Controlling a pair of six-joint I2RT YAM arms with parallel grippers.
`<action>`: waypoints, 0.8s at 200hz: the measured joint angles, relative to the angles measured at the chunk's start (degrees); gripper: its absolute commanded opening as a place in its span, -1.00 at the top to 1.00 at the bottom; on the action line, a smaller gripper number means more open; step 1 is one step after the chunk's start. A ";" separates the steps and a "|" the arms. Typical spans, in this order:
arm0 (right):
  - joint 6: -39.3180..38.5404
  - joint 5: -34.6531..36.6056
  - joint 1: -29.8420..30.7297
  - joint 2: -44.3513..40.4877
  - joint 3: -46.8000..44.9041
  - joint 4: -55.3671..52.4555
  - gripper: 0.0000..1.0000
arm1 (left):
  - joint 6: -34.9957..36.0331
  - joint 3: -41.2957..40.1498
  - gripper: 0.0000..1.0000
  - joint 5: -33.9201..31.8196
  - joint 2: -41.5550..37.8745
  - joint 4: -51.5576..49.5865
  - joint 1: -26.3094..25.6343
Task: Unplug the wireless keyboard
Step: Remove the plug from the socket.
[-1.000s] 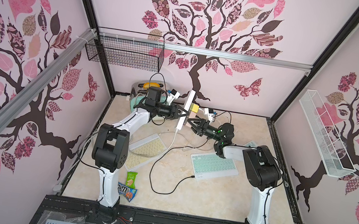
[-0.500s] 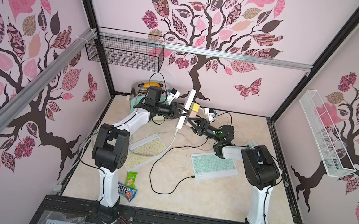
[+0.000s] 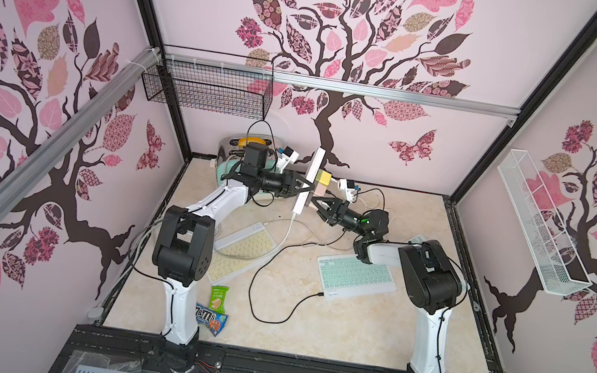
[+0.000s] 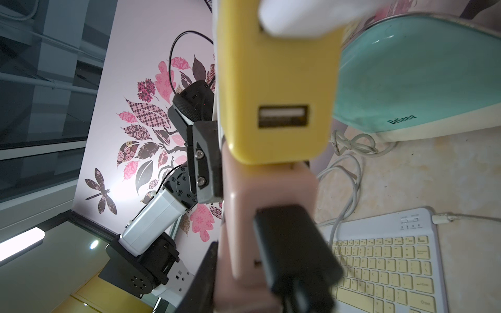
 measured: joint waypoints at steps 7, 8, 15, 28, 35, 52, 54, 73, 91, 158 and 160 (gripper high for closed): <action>0.15 0.13 -0.04 0.00 0.00 0.11 1.00 | -0.61 0.00 1.00 -0.07 0.00 0.48 -0.04; 0.17 0.15 -0.07 0.00 0.00 0.13 1.00 | -0.68 0.00 1.00 -0.07 0.00 0.55 -0.04; 0.20 0.37 -0.11 0.00 0.00 0.35 1.00 | -1.38 0.00 1.00 -0.13 0.00 1.16 -0.09; 0.26 1.05 -0.17 0.00 -0.02 0.94 1.00 | -3.02 -0.09 1.00 -0.31 0.00 2.97 -0.13; 0.33 1.53 -0.22 0.00 -0.07 1.29 1.00 | -3.91 -0.13 1.00 -0.42 0.00 4.11 -0.13; 0.35 3.17 -0.28 0.00 -0.50 2.21 1.00 | -5.97 -0.44 1.00 -0.76 0.00 6.75 -0.24; 0.37 3.39 -0.28 0.00 -0.59 2.36 1.00 | -6.08 -0.44 1.00 -0.79 0.00 6.93 -0.24; 0.20 4.76 -0.28 -0.02 -1.03 2.95 1.00 | -7.37 -0.90 1.00 -1.14 0.00 8.55 -0.35; -1.18 4.96 -0.31 -0.48 -1.03 0.98 1.00 | -7.72 -1.18 1.00 -1.40 0.00 8.72 -0.13; -2.78 0.90 -1.75 -2.43 -1.03 -3.52 1.00 | -8.24 -2.03 1.00 -0.59 0.00 9.62 -0.15; -2.62 0.83 -1.79 -2.43 -1.03 -3.45 1.00 | -8.26 -2.03 1.00 -0.61 0.00 9.62 -0.20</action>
